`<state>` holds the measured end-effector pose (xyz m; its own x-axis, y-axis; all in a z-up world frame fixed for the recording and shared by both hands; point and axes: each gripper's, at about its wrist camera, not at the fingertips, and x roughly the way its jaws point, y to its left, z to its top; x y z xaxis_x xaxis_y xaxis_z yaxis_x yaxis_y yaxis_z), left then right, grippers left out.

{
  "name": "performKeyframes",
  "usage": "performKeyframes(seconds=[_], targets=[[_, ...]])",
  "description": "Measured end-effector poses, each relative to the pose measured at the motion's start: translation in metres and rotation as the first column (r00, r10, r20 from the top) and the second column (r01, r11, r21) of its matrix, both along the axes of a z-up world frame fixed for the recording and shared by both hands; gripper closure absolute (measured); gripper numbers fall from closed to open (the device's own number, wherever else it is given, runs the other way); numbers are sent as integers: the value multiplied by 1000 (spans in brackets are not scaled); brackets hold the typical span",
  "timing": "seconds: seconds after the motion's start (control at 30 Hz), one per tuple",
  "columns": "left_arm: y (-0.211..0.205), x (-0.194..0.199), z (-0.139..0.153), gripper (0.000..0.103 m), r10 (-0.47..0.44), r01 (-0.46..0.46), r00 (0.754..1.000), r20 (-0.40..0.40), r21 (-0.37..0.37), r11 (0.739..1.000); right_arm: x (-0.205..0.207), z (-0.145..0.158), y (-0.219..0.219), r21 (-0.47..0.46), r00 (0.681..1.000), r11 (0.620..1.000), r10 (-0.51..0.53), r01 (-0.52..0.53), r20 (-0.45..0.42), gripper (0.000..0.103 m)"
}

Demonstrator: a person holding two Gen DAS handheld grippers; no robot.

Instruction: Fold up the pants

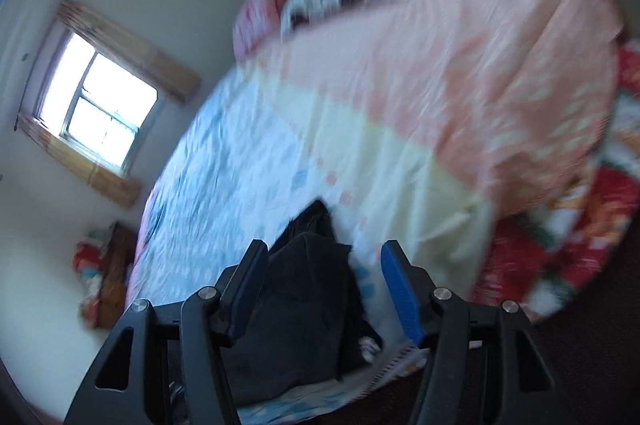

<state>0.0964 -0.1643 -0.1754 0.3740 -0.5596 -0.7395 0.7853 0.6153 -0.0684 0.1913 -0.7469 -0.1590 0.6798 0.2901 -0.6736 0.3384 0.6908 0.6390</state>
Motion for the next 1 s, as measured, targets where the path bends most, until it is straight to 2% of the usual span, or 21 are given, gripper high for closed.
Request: performKeyframes(seconds=[0.07, 0.13, 0.23, 0.37, 0.47, 0.5, 0.57, 0.6, 0.63, 0.7, 0.73, 0.77, 0.87, 1.0], targets=[[1, 1, -1, 36, 4, -4, 1000, -10, -10, 1000, 13, -4, 5, -35, 999, 999, 33, -34, -33, 90], [1, 2, -1, 36, 1, -1, 1000, -13, -11, 1000, 16, 3, 16, -75, 997, 994, 79, -79, -2, 95], [-2, 2, -2, 34, -10, 10, 1000, -7, 0, 1000, 9, 29, 44, -223, 985, 966, 155, -134, 80, 96], [-5, 2, -3, 31, -15, 15, 1000, 3, 6, 1000, -1, 54, 59, -319, 960, 940, 194, -122, 203, 98], [-5, 1, -4, 29, -15, 15, 1000, 7, 3, 1000, -5, 60, 59, -371, 940, 925, 200, -89, 276, 98], [-5, 1, -4, 28, -16, 16, 1000, 8, 2, 1000, 1, 50, 57, -416, 960, 906, 182, -80, 213, 98], [-6, -1, -5, 27, -22, 22, 1000, 17, 7, 1000, 16, 24, 45, -397, 988, 912, 140, -106, 58, 97], [-7, -1, -5, 27, -25, 24, 999, 21, 11, 1000, 18, 8, 37, -373, 994, 923, 109, -99, 5, 96], [-7, -1, -5, 27, -27, 26, 999, 22, 13, 1000, 16, 3, 33, -359, 996, 930, 86, -81, -1, 88], [-6, -1, -5, 27, -29, 29, 999, 19, 12, 1000, 4, 8, 31, -364, 998, 930, 62, -47, 31, 79], [-6, 0, -5, 27, -32, 31, 999, 20, 12, 999, -2, 14, 34, -406, 998, 913, 45, -27, 36, 61], [-7, 0, -5, 26, -34, 34, 999, 20, 12, 999, -8, 19, 37, -449, 999, 894, 24, -2, 44, 50], [-9, -2, -7, 20, -41, 41, 999, 25, 13, 999, -20, 32, 46, -459, 995, 888, 34, 12, 92, 50], [-15, -4, -7, 15, -43, 42, 998, 41, 28, 999, -4, 46, 57, -413, 987, 909, 115, -59, 112, 50]])
